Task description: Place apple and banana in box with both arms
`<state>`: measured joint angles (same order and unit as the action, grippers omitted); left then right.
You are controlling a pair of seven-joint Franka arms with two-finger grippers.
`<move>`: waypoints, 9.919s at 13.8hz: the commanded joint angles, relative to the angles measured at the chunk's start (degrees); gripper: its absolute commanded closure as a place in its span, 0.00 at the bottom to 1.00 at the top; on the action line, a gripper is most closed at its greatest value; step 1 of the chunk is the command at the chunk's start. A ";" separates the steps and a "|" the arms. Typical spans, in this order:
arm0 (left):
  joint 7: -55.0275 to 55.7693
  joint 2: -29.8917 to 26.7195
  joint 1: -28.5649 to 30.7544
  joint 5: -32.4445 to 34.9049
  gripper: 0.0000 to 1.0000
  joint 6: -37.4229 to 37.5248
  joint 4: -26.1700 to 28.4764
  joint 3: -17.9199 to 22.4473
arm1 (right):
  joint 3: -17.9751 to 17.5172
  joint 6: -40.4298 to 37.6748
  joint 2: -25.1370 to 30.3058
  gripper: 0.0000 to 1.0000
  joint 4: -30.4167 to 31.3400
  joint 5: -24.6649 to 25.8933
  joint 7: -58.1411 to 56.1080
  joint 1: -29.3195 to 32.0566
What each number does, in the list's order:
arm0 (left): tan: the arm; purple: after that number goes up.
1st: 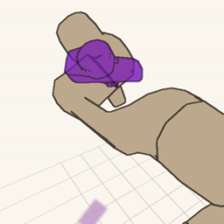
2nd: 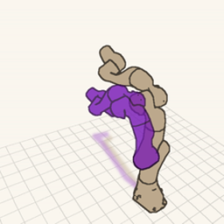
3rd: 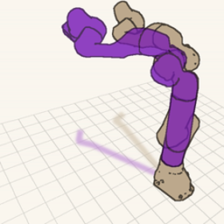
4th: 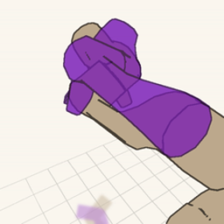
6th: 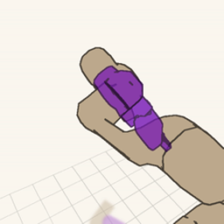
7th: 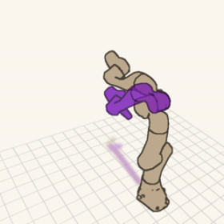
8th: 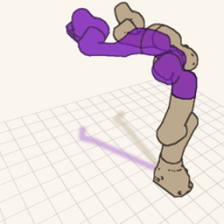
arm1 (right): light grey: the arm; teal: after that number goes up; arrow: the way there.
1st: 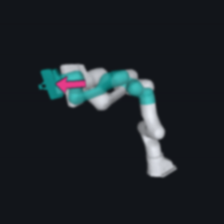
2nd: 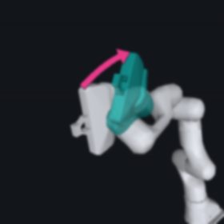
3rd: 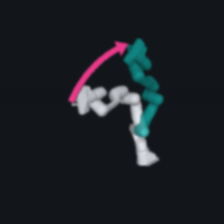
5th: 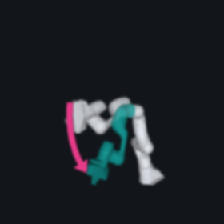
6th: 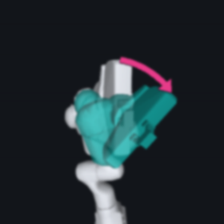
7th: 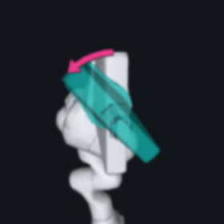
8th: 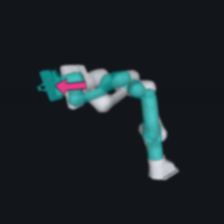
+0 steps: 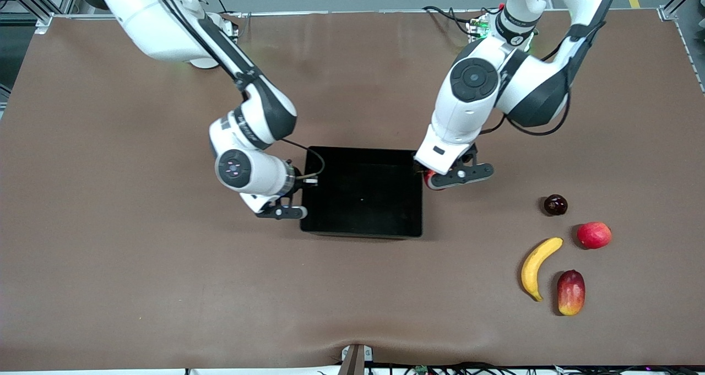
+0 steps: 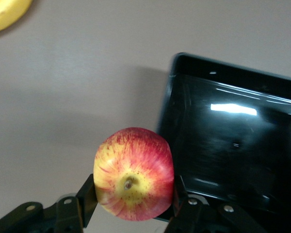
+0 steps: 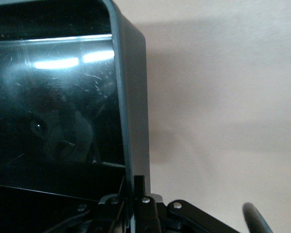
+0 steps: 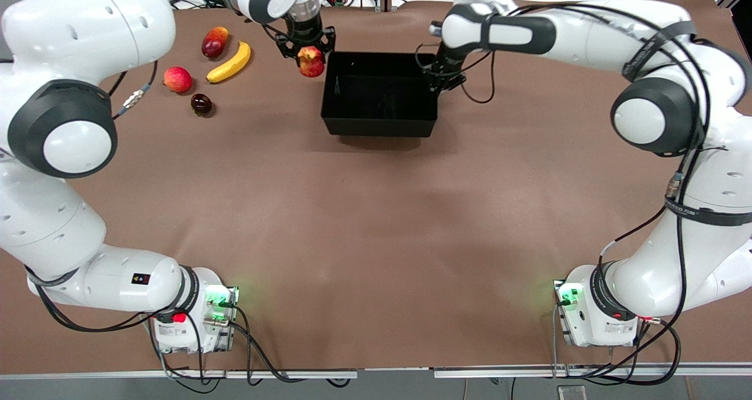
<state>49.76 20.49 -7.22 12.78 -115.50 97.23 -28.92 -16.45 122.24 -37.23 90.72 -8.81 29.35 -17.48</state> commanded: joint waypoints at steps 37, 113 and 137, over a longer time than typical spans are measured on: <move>-49.45 10.36 19.42 8.92 0.00 1.44 -9.16 0.44 | 22.95 -47.44 37.50 0.00 -9.51 8.55 -26.01 17.57; -16.17 9.59 -8.80 6.82 0.00 7.28 -21.91 8.70 | 25.85 -42.70 38.82 0.00 -4.94 6.44 -35.06 12.82; -39.29 -22.93 5.91 -10.91 0.00 26.55 -6.80 22.75 | 25.77 -42.78 38.82 0.00 -4.77 6.44 -35.06 13.35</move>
<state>13.71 3.46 -0.41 5.74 -88.52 84.22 -9.77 8.63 79.29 -0.29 84.15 -2.19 -5.26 -3.40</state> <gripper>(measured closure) 0.000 0.000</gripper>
